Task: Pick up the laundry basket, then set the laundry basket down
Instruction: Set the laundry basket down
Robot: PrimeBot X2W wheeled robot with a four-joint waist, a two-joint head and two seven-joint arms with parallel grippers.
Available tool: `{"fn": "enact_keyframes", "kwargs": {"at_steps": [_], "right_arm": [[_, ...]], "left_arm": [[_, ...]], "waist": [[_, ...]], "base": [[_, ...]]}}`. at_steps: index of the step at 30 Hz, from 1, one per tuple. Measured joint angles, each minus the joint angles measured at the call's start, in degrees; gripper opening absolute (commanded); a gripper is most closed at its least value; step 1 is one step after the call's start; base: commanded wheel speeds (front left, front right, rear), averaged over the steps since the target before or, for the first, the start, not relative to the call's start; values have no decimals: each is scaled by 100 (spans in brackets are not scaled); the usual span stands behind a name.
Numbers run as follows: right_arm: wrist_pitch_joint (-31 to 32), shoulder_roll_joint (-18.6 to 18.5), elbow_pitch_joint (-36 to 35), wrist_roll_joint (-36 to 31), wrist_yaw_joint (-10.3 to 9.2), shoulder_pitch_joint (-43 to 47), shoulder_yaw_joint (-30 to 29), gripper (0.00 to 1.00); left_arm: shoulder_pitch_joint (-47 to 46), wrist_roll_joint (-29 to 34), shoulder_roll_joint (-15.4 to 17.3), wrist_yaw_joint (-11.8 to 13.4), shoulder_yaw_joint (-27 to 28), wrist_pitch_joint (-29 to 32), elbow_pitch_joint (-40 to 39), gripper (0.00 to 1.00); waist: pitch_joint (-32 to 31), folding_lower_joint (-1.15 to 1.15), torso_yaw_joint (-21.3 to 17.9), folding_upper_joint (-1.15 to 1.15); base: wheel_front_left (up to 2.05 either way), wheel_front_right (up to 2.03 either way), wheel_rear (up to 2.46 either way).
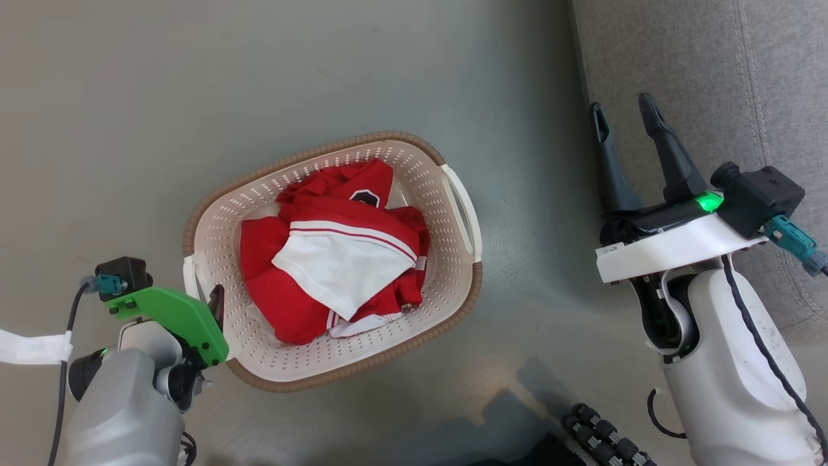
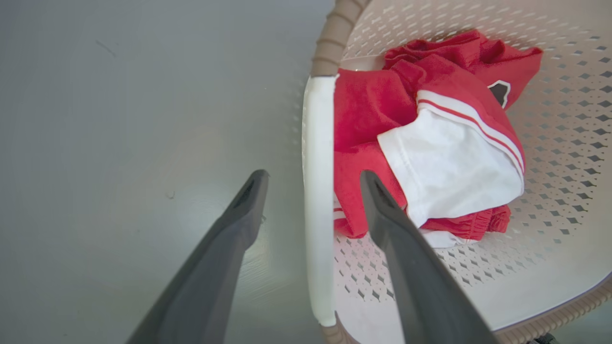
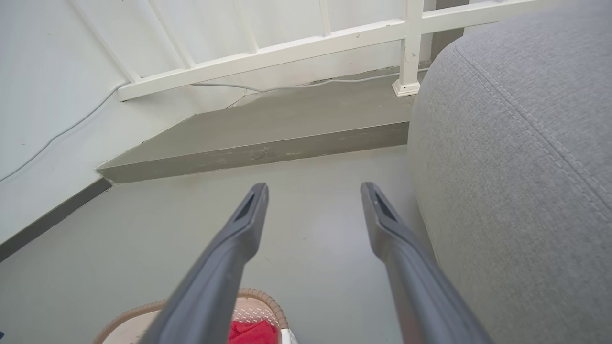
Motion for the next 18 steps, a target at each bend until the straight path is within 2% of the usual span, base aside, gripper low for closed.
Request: {"fn": "enact_keyframes", "kwargs": {"at_steps": [18], "right_arm": [[0, 12, 3, 57, 1, -93, 97, 100]], "left_arm": [[-381, -4, 3, -12, -63, 135, 545, 100]], "waist": [[255, 0, -59, 0]], "base": [[0, 0, 0]]}}
